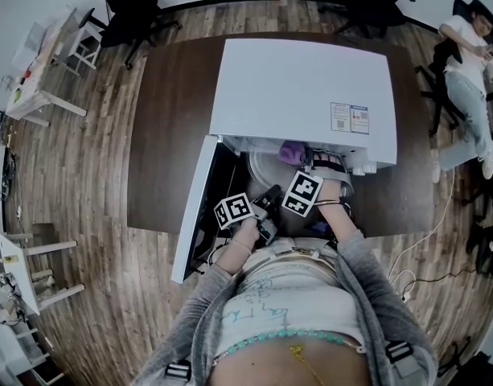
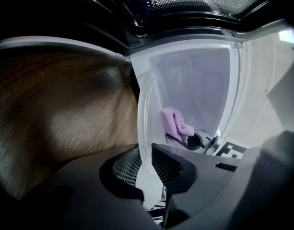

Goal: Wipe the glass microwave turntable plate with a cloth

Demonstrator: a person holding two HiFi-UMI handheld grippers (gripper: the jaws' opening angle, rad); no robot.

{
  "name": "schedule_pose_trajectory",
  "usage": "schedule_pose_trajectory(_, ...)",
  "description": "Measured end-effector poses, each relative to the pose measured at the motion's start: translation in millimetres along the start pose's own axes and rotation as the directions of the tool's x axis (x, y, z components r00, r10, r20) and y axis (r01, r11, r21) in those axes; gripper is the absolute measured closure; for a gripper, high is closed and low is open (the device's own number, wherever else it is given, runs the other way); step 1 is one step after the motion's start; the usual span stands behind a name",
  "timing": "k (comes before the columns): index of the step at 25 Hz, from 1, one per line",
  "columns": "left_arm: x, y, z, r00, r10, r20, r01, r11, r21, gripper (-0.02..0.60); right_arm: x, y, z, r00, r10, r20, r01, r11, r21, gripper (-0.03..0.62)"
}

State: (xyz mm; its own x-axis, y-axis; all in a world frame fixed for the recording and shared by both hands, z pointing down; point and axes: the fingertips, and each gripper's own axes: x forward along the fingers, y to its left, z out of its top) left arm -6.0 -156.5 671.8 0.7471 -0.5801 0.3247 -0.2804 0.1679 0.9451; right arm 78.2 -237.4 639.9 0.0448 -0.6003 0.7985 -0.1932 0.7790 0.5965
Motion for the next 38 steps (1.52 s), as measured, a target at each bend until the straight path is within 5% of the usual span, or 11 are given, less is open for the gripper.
schedule_pose_trajectory(23,0,2,0,1.0,0.009,0.01,-0.009,1.0,0.008,0.52,-21,36,-9,0.996,0.088,-0.017,-0.09,0.993,-0.08,0.471)
schedule_pose_trajectory(38,2,4,0,1.0,0.018,0.005,-0.018,1.0,0.007,0.518,-29,64,29,0.987,0.15,0.05,-0.136,0.967,-0.214,0.471)
